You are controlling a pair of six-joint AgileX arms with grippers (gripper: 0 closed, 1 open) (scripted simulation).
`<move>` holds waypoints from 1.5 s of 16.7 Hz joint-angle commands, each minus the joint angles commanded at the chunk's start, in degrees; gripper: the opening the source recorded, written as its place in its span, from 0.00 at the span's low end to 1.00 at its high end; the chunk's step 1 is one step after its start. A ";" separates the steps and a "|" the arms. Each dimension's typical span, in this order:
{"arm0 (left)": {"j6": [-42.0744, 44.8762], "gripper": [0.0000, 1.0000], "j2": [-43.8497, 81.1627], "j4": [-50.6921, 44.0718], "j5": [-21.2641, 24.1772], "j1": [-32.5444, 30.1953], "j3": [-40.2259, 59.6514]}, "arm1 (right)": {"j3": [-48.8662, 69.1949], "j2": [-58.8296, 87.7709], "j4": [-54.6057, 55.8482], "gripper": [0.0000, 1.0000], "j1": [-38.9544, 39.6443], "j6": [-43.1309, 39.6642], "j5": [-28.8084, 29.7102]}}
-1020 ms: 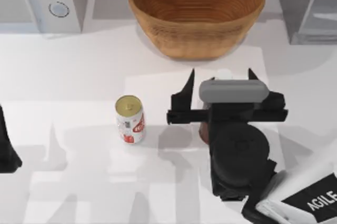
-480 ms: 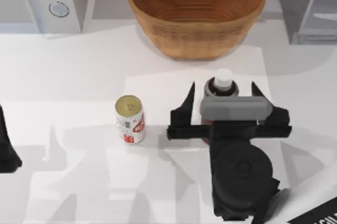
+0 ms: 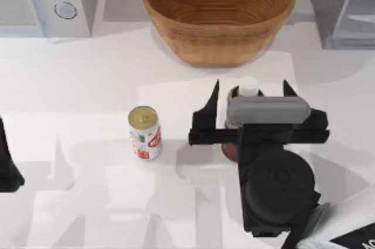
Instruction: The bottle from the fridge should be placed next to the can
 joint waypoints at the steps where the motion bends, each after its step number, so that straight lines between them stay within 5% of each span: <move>1: 0.00 1.00 0.00 0.00 0.00 0.00 0.00 | -0.04 -2.22 -0.67 1.00 -1.24 -0.14 -1.63; 7: 0.00 1.00 0.00 0.00 0.00 0.00 0.00 | -3.44 -26.58 -12.90 1.00 -14.20 -0.90 -17.07; 17: 0.00 1.00 0.00 0.00 0.00 0.00 0.00 | -20.56 -83.88 -54.27 1.00 -42.77 -1.13 -46.58; 25: 0.00 1.00 0.00 0.00 0.00 0.00 0.00 | -32.28 -107.55 -75.98 1.00 -56.63 -1.17 -57.89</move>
